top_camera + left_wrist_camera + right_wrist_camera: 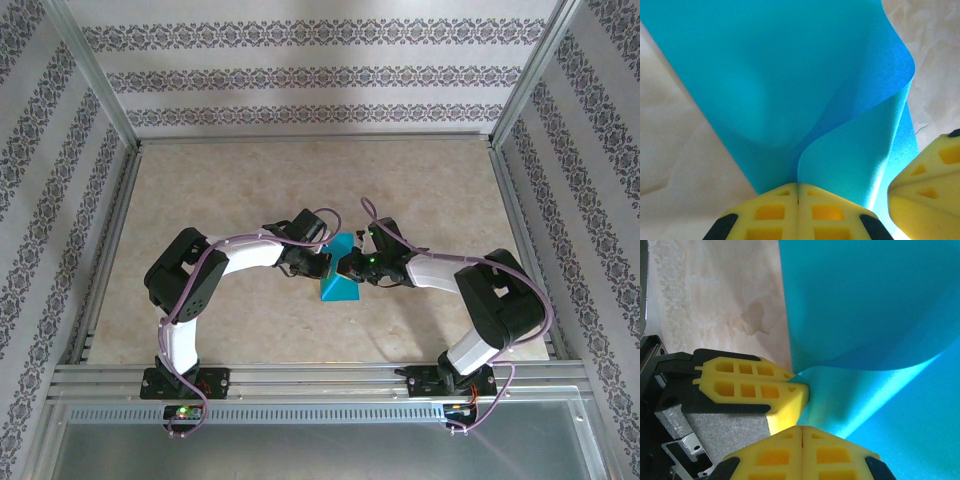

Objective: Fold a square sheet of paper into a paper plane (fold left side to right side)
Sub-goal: Fold the triangle a second time at the center of the table.

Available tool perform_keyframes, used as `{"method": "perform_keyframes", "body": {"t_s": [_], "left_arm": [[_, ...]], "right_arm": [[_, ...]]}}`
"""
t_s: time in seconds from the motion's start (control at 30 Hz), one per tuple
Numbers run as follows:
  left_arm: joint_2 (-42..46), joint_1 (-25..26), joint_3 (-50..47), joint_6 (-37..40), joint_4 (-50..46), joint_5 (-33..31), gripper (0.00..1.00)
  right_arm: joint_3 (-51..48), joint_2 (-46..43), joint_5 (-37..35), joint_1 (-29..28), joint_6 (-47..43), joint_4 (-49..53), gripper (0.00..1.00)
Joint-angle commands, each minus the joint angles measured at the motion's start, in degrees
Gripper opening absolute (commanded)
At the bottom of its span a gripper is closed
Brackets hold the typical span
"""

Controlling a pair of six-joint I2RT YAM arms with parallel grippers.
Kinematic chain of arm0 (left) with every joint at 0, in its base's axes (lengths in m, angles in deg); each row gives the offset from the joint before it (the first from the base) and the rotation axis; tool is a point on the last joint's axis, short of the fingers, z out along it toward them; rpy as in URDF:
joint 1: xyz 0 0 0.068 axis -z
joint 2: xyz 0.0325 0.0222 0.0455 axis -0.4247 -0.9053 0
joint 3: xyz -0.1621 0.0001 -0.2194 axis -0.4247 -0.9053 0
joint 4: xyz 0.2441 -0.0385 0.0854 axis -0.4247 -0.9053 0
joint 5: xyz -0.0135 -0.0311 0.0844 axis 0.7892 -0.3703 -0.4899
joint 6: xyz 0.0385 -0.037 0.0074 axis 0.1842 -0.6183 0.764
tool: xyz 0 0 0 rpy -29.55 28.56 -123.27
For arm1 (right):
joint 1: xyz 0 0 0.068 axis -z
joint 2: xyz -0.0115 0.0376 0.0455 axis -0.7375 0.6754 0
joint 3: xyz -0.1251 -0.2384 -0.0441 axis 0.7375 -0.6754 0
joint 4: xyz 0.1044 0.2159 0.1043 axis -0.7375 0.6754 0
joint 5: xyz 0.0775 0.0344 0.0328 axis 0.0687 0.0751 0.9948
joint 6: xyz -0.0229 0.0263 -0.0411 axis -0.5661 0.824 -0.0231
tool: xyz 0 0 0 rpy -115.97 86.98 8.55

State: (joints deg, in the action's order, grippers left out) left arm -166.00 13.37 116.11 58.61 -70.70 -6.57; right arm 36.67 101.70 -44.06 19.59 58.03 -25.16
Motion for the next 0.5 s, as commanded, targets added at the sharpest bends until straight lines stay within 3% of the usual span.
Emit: {"method": "perform_keyframes", "body": {"t_s": [0.0,0.47], "left_arm": [[-1.52,-0.62,0.87,1.32,-1.96,-1.22,0.00],[-1.45,-0.58,0.87,1.58,-2.51,-1.85,0.00]], "right_arm": [[1.62,1.71,-0.14,-0.60,-0.01,-1.86,0.00],[1.42,3.92,-1.19,-0.62,-1.52,-0.66,0.00]]}}
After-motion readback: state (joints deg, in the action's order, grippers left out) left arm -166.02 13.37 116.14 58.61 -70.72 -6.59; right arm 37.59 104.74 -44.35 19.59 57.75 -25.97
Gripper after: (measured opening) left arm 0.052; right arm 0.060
